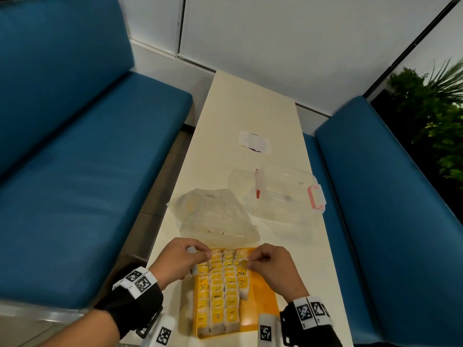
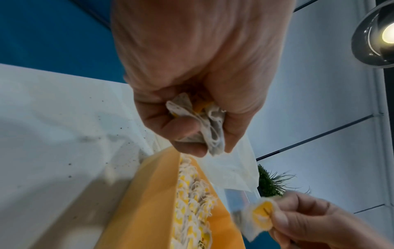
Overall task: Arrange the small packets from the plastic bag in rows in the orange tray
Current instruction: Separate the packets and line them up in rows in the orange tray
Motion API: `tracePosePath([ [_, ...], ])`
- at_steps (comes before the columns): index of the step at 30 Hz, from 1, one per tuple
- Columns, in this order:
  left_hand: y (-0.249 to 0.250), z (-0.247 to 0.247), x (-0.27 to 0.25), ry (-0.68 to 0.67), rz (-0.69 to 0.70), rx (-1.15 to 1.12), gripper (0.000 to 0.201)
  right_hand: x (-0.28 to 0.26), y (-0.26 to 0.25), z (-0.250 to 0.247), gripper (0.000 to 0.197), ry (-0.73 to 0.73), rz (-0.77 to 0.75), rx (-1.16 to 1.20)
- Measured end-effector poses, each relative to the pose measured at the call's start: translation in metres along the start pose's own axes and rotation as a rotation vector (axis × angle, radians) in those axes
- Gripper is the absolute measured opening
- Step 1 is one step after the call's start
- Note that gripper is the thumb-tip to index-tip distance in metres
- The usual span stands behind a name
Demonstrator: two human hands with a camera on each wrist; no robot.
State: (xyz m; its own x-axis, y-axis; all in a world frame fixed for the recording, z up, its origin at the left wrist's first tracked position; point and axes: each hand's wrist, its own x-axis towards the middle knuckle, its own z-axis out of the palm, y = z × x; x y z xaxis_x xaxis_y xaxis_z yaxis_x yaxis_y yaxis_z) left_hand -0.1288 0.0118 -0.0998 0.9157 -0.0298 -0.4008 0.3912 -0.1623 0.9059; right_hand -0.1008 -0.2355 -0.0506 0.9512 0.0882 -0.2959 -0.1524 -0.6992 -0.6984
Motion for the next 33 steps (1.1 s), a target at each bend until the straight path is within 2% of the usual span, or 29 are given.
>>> tracePosePath([
  [5, -0.011, -0.003, -0.003, 0.039, -0.026, -0.021, 0.003, -0.008, 0.020, -0.001, 0.021, -0.038, 0.065, 0.031],
  [9, -0.021, -0.003, -0.001, 0.084, -0.020, 0.028, 0.007, -0.015, 0.027, 0.002, 0.014, -0.175, 0.101, 0.023],
  [12, -0.028, 0.000, 0.000, 0.092, -0.044, 0.052, 0.014, -0.016, 0.032, 0.008, 0.012, -0.226, 0.167, -0.045],
  [16, -0.035, 0.003, 0.001, 0.095, -0.052, 0.107, 0.020, -0.014, 0.043, 0.021, 0.013, -0.230, 0.269, -0.195],
  [22, -0.042, 0.005, 0.003, 0.095, -0.077, 0.158, 0.027, -0.006, 0.057, 0.040, 0.022, -0.213, 0.327, -0.316],
  [33, -0.049, 0.003, 0.005, 0.060, -0.088, 0.128, 0.038, 0.004, 0.076, 0.064, 0.018, -0.158, 0.375, -0.220],
])
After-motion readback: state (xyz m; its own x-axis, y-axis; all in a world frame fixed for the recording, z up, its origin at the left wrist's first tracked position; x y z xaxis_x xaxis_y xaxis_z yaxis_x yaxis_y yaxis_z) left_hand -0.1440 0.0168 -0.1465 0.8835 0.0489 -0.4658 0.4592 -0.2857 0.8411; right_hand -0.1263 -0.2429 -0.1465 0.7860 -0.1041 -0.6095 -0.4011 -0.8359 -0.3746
